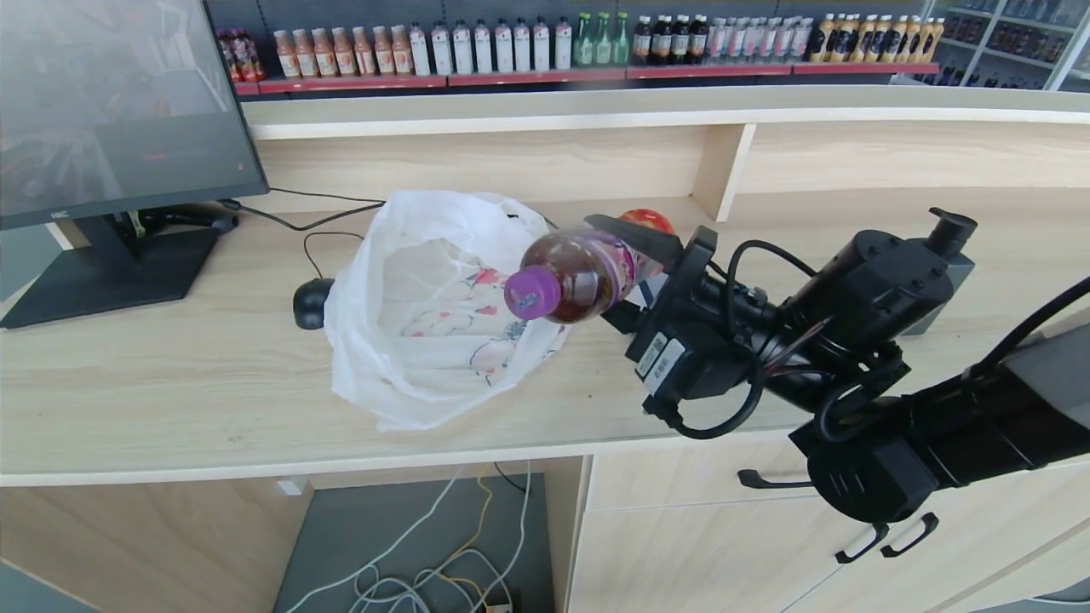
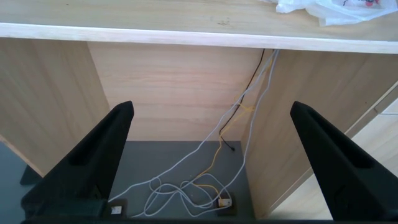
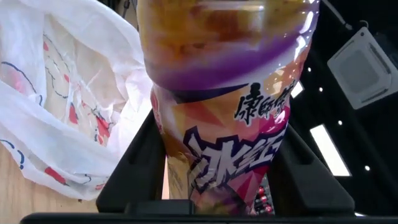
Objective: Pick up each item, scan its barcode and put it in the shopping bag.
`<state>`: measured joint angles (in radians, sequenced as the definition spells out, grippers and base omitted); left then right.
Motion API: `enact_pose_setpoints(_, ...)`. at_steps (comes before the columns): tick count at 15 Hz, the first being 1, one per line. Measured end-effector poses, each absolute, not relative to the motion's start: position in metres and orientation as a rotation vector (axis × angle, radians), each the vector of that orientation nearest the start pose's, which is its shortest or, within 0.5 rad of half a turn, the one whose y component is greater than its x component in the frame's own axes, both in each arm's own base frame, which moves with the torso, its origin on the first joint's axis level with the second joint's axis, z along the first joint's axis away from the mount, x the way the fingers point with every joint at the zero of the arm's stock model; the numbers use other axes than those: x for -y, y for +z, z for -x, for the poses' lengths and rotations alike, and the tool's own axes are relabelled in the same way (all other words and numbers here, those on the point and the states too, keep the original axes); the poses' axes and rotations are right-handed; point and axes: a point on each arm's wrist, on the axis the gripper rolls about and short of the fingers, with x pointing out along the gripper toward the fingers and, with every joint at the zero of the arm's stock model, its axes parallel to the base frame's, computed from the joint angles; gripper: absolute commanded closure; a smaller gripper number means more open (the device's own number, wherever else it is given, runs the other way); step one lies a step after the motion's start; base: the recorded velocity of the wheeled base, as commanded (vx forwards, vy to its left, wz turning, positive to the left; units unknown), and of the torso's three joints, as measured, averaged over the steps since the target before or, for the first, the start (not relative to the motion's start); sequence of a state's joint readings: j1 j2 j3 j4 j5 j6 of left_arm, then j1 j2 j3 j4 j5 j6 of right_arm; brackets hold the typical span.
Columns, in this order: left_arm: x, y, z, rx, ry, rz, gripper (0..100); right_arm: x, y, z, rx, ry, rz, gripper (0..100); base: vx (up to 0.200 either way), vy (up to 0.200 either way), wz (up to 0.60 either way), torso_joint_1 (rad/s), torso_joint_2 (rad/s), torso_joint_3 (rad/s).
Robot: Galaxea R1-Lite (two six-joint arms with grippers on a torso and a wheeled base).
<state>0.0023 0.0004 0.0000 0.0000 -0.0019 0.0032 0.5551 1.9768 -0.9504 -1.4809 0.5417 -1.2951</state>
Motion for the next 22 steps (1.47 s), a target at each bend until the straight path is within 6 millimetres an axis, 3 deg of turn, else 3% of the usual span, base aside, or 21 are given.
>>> enact_pose_setpoints(5, 0.0, 0.075, 0.023, 0.0, 0.002, -0.003, 0, -0.189, 0.204, -0.305, 1.122, 0.614, 1.196, 100, 0.0, 0.0, 0.0, 0.0, 0.0, 0.0)
enact_pose_setpoints(10, 0.0, 0.075, 0.023, 0.0, 0.001, -0.003, 0, -0.158, 0.19, -0.31, 1.087, 0.6, 1.303, 100, 0.0, 0.0, 0.0, 0.0, 0.0, 0.0)
enact_pose_setpoints(22, 0.0, 0.075, 0.023, 0.0, 0.001, -0.003, 0, -0.149, 0.182, -0.311, 1.1, 0.592, 1.385, 100, 0.0, 0.0, 0.0, 0.0, 0.0, 0.0)
